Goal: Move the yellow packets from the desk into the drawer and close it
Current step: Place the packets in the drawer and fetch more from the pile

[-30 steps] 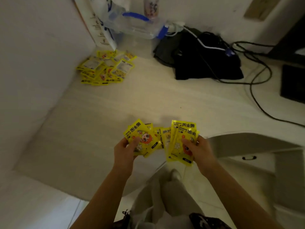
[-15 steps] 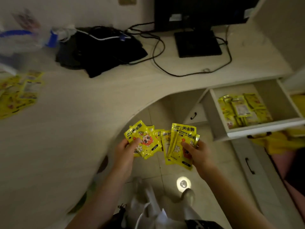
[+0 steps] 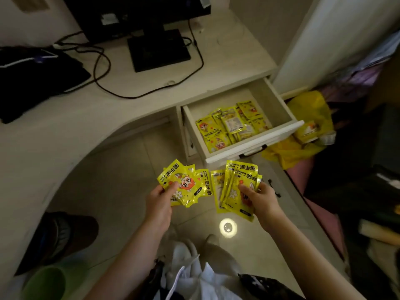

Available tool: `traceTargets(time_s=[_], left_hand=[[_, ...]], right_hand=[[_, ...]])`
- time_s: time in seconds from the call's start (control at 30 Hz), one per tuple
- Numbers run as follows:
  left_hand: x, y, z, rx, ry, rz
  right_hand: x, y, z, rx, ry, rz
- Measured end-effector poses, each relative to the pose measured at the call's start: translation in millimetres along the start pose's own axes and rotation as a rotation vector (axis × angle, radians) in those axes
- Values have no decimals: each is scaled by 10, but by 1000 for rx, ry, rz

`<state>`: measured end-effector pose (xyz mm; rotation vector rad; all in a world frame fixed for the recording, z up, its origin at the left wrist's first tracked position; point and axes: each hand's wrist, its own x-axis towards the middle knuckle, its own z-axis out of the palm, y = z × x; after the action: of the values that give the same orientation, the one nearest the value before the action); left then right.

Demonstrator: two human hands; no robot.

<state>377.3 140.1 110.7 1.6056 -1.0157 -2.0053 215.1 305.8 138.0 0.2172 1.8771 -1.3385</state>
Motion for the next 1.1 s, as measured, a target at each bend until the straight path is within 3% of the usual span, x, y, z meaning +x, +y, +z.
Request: traceTargets(time_s=[0.5, 0.87, 1.1], left_hand=[[785, 465, 1360, 5, -58, 4], [1402, 642, 2095, -28, -10, -48], [1637, 492, 2406, -38, 82, -94]], right_hand=[[1237, -943, -388, 33, 8, -20], [2161, -1696, -500, -85, -20, 4], [2769, -1989, -666, -235, -123, 25]])
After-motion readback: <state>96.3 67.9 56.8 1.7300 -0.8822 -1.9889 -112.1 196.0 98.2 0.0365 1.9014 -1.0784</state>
